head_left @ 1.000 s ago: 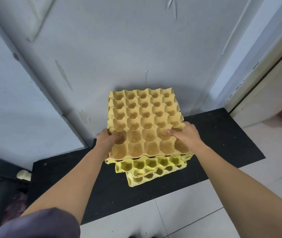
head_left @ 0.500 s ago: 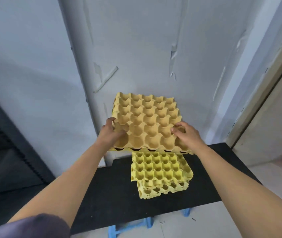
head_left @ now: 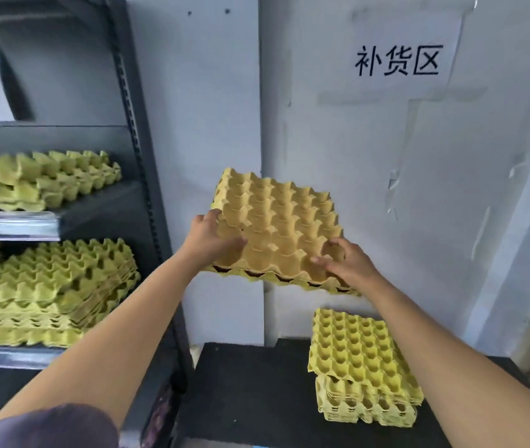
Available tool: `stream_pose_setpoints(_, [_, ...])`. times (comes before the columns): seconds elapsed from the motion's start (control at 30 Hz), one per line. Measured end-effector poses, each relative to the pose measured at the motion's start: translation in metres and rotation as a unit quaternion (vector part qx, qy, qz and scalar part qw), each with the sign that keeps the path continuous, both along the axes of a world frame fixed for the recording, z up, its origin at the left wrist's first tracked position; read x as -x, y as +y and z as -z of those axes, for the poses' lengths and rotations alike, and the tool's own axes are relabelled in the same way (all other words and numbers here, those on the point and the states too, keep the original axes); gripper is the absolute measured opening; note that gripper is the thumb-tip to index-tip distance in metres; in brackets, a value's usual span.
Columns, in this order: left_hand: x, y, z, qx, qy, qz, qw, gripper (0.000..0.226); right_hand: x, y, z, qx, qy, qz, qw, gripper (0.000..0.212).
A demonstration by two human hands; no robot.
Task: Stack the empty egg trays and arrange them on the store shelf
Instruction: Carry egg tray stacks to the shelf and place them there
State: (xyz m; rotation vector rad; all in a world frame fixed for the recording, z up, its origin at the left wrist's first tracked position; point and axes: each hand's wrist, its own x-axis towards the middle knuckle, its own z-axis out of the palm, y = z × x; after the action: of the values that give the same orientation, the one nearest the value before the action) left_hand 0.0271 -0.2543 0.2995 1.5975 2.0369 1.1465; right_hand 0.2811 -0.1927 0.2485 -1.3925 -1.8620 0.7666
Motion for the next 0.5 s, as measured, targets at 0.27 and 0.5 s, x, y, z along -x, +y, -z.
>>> stream_pose_setpoints(0.27, [0.115, -0.060, -0.054, -0.082, -0.037, -0.050, 0.995, 0.070, 0.119, -0.016, -0.053, -0.050, 0.047, -0.057, 0.996, 0.065])
stream_pose_setpoints(0.5, [0.235, -0.130, -0.073, -0.149, -0.081, -0.093, 0.981, 0.067, 0.253, -0.046, -0.077, -0.088, 0.075, -0.089, 0.989, 0.066])
